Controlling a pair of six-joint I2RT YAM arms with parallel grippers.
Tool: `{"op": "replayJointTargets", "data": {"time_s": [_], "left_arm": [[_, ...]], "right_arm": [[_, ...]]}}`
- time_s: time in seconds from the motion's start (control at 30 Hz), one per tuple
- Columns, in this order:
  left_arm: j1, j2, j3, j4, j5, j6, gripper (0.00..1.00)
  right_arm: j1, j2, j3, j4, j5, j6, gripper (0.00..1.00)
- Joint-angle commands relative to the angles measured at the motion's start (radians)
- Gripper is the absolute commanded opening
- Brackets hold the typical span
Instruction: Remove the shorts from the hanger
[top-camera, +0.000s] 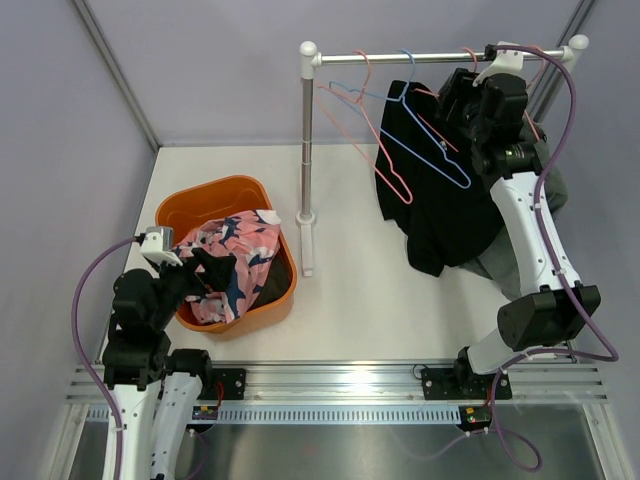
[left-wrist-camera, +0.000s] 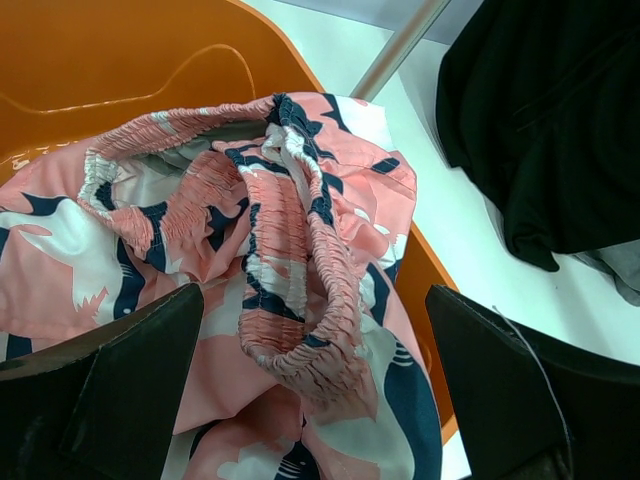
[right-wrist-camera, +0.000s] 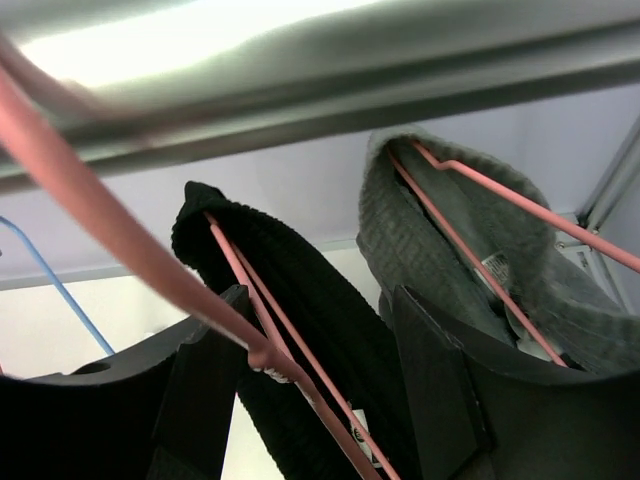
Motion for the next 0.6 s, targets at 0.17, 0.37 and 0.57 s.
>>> {"op": "replayJointTargets", "data": {"time_s": [0.17,0.37,0.57], "left_arm": [[-0.011,-0.005,-0.001,0.050,-0.012,0.018,0.99],[-0.013,-0.002,-0.001,0.049,-0.014,0.018,0.99],[-0.014,-0.002,-0.001,0.049,-0.015,0.018,0.99]], "right_arm": [[-0.004,0.005,0.020,0.038,-0.044,0.030,0.51],[-0.004,-0.033,-0.001,0.074,-0.056,0.048,0.24],[-0.002,-0.050,0.042,0.049,-0.075,0.050,0.00]]}}
